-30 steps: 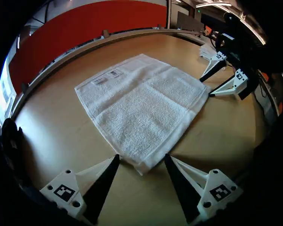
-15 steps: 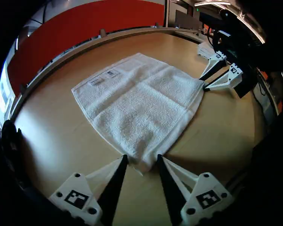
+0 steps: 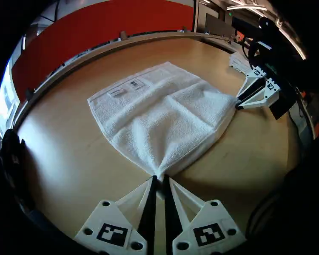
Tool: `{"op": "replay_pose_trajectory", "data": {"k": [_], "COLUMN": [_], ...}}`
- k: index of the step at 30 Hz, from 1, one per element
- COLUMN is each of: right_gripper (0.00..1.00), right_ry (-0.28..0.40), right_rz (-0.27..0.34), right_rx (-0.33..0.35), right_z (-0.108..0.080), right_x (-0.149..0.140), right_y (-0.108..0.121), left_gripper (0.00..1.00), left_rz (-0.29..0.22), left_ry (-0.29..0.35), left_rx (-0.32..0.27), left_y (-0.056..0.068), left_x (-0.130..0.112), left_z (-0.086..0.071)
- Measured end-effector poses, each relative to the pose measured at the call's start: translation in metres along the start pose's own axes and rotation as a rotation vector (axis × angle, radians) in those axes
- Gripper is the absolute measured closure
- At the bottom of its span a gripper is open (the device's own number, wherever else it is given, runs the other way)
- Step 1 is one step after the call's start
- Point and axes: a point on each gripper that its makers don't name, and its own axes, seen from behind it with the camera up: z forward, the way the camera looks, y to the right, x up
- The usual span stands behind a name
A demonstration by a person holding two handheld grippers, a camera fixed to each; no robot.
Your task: Fold towel
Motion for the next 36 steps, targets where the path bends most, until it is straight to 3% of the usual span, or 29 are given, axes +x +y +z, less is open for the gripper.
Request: {"op": "replay_pose_trajectory", "data": {"k": [16,36], "right_gripper": [0.85,0.85], "right_ry": [0.068,0.116], "right_rz": [-0.002,-0.035], "right_rx": [-0.024,-0.020], "right_z": [-0.032,-0.088], "right_x": [0.034,0.068], "right_y": [0.001,-0.012], "left_gripper": [0.89,0.89], "left_rz": [-0.053,-0.114], "left_ry": [0.037,0.084], "left_rx": [0.004,0.012], "left_y": [0.004,0.017], "left_x": [0.023,0.050], "left_z": [-0.032,-0.091]}}
